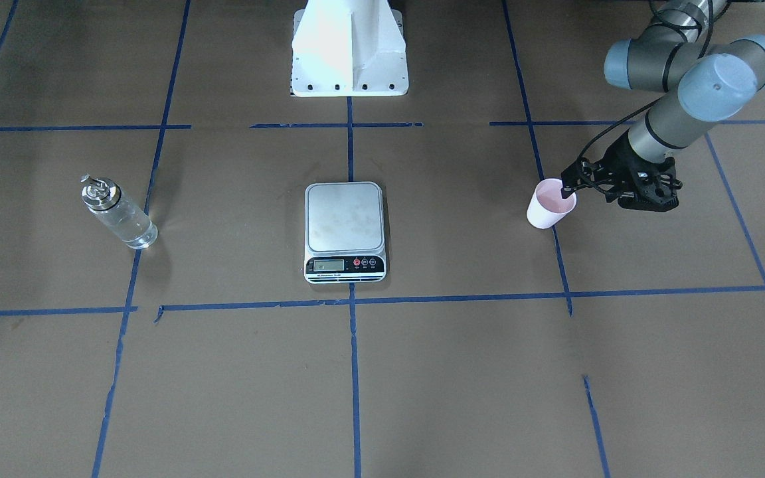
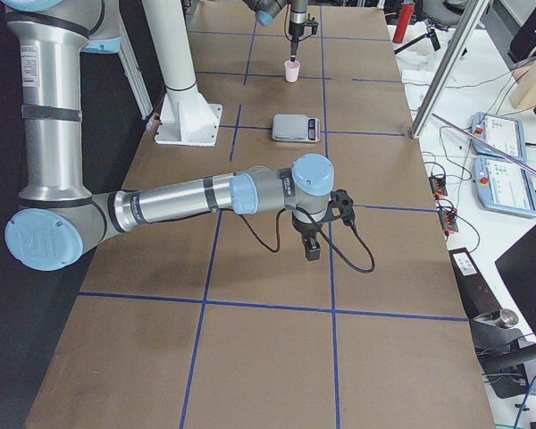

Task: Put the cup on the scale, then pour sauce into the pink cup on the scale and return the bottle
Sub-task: 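Reach the left gripper to the pink cup and grasp it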

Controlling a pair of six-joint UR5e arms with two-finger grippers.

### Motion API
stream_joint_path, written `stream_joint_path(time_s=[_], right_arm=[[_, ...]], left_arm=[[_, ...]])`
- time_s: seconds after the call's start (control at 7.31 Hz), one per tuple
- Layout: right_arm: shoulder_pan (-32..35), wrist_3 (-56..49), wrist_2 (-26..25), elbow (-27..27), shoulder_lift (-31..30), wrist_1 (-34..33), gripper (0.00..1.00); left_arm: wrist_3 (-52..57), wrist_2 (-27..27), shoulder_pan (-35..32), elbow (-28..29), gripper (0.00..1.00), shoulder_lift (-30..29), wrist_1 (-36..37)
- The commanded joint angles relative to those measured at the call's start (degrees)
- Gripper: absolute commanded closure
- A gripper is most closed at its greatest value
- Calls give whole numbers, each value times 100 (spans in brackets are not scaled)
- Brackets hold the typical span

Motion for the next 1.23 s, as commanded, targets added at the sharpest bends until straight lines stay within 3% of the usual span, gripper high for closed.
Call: stream_joint_path(time_s=[0.0,0.14,0.41,0.55,0.82,0.96,1.09], right_arm=[[0,-13,5,-13,-5,4,0],[0,-4,14,-13,-5,-5,0],[0,-22,23,-13,-23,4,0],[0,-30,23,-30,-23,-5,0],[0,-39,23,-21,-40,4,0],[0,-22,23,-21,-40,4,0],[0,-13,23,-4,-32,12,0]], left_arm=[[6,0,110,84,18,-49,-1],[7,0,110,93,35,-58,-10],[50,-9,162,93,93,-110,-10],[59,0,215,93,100,-119,-1],[-28,-26,198,-272,100,-285,130],[-351,9,154,-676,100,-478,740],[-1302,18,171,-924,100,-1149,1364]])
